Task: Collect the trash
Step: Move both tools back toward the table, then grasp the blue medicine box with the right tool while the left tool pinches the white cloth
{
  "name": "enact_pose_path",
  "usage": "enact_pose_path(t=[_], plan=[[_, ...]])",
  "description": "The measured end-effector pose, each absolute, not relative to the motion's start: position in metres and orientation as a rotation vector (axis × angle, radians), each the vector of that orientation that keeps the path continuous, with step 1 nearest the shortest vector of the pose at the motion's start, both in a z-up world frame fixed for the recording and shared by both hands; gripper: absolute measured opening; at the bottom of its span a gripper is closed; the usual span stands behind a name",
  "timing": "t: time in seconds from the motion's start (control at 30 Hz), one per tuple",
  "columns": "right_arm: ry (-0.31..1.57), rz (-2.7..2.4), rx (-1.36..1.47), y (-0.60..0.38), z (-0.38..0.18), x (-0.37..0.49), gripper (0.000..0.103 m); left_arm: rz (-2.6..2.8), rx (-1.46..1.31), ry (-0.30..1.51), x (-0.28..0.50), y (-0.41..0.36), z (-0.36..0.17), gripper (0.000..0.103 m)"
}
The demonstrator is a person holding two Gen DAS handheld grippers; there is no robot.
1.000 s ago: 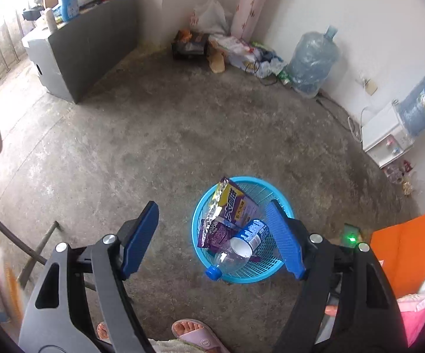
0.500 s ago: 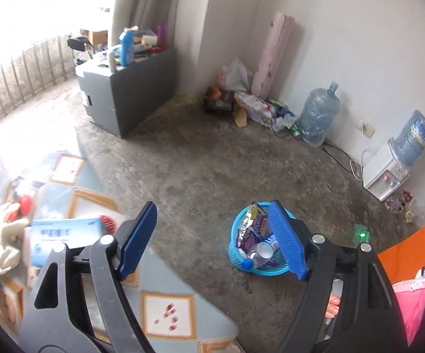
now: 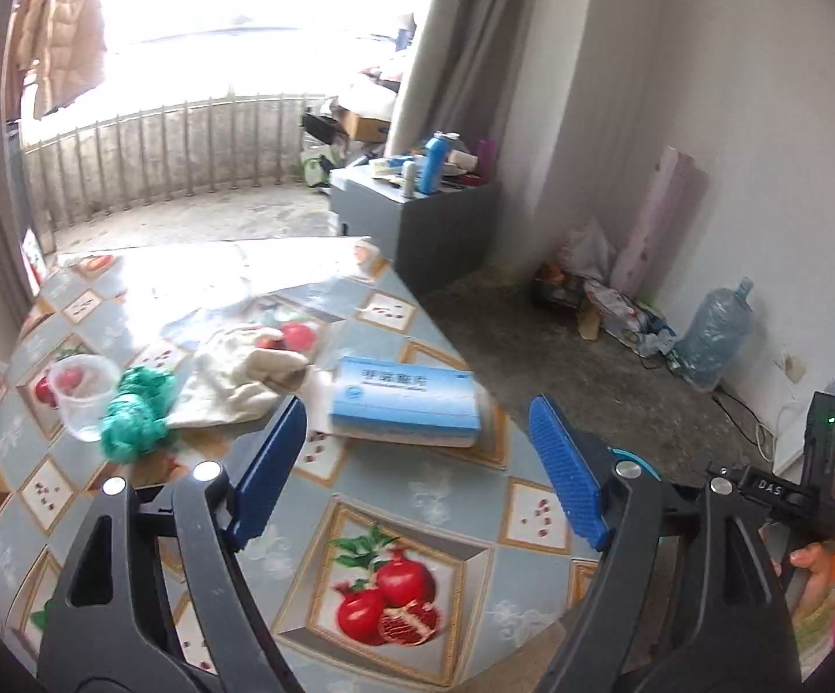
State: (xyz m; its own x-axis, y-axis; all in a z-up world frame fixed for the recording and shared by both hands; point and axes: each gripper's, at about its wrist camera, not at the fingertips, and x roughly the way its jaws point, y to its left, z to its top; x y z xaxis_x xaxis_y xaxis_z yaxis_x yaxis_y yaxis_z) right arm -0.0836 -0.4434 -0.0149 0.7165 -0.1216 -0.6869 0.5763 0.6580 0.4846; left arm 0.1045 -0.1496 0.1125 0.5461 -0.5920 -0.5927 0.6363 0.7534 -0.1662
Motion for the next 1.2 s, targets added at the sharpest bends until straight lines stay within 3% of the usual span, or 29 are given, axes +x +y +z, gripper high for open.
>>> enact_pose_path(t=[0.27, 0.53, 0.97, 1.2], plan=[[0.735, -0.247, 0.647, -0.392, 0.005, -0.005, 0.073, -0.528, -0.022, 0.670, 0.128, -0.057, 0.101, 0.075], [0.781, -0.183, 0.598, -0.366, 0.011, 0.048, 0.073, -0.457, -0.089, 0.696, 0.157, -0.028, 0.083, 0.075], [0.872, -0.141, 0.453, -0.350, 0.009, 0.148, 0.073, -0.655, -0.101, 0.847, 0.242, -0.083, 0.044, 0.074], [0.936, -0.093, 0.334, -0.348, -0.008, 0.208, 0.073, -0.618, -0.034, 0.936, 0.284, -0.122, -0.001, 0.057]])
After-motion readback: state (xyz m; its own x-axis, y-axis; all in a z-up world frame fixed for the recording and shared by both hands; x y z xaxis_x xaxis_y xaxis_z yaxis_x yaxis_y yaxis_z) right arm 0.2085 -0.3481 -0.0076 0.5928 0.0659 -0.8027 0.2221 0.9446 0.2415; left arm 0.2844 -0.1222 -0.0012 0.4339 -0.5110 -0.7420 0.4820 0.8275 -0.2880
